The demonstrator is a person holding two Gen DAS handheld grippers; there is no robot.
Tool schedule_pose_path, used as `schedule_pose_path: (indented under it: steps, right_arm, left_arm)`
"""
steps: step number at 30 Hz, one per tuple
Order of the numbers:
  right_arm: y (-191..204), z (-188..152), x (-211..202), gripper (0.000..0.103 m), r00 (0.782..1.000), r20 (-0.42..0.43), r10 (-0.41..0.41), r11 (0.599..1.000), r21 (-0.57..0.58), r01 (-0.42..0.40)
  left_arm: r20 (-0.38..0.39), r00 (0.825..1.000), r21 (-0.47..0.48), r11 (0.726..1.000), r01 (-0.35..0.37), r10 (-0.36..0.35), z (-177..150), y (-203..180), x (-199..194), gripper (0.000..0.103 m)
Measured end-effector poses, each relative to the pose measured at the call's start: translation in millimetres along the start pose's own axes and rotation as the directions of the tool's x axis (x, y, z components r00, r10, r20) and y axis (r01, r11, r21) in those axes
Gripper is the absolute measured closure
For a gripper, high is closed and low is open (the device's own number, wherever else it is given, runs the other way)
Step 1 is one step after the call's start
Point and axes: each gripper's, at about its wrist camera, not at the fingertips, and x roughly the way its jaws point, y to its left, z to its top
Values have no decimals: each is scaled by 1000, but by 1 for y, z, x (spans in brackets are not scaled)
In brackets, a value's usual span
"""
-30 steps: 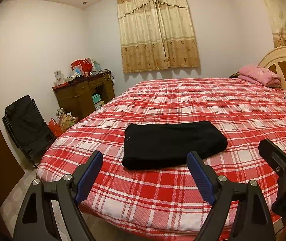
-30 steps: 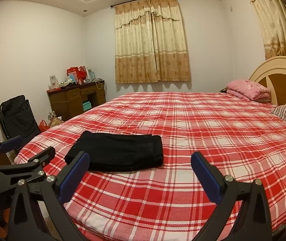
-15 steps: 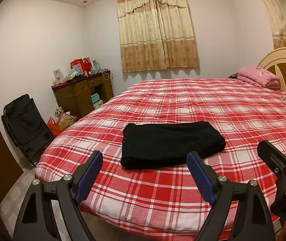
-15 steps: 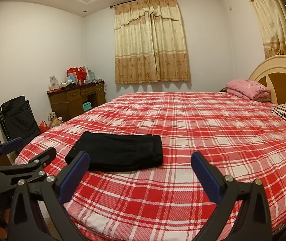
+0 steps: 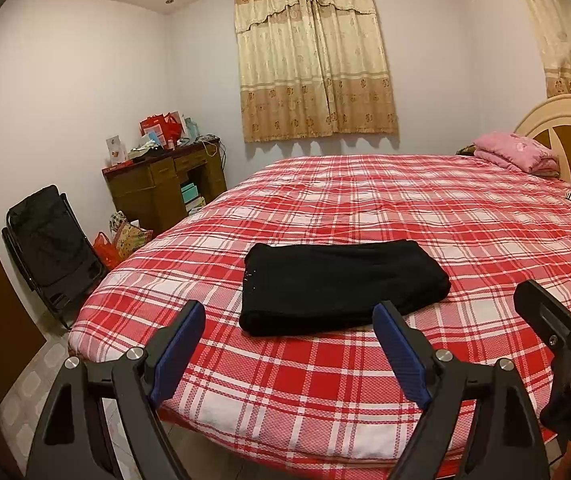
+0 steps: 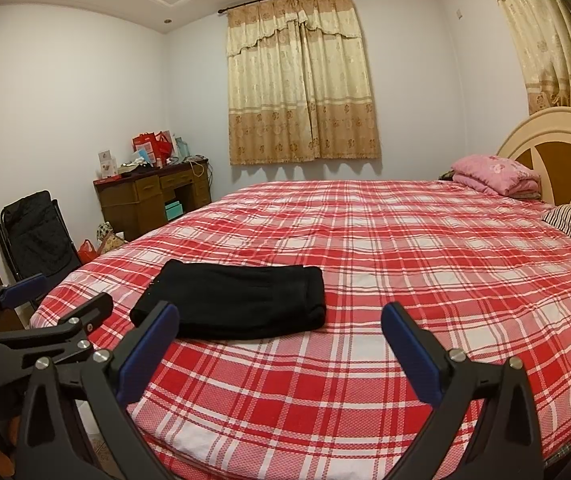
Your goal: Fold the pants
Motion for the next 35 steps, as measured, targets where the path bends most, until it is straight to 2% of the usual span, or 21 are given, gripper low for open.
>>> schedule_pose_path:
  steps: [7,10,17,22,27,35]
  right_arm:
    - [0,0,0,0,1000,-3,1,1000,1,-1]
    - [1,0,0,0,1000,-4,2,1000,0,-2]
    - [2,1,1,0,1000,-5,1,1000,1,-1]
    - [3,0,1,0,1000,-3,-2,1000,4,2]
    - [1,-1,2,0,1000,0,-3,1000,5,3]
    - [-1,-2,1,0,1000,-5,-1,1000,11,1]
  left_arm:
    - [-7,1000,-2,1000,-7,7,1,0,0,16]
    - [-13,1000,-3,1000,10,-10,2,0,1,16]
    - [-5,1000,12,999,-30,30,2,-1,1,16]
    - [-3,1000,-9,1000,-8,8,2,2,0,16]
    - [18,998,-33,998,53,-52,3,5,-2,16]
    - [28,999,-30,999,30,-30,5,4,-4,16]
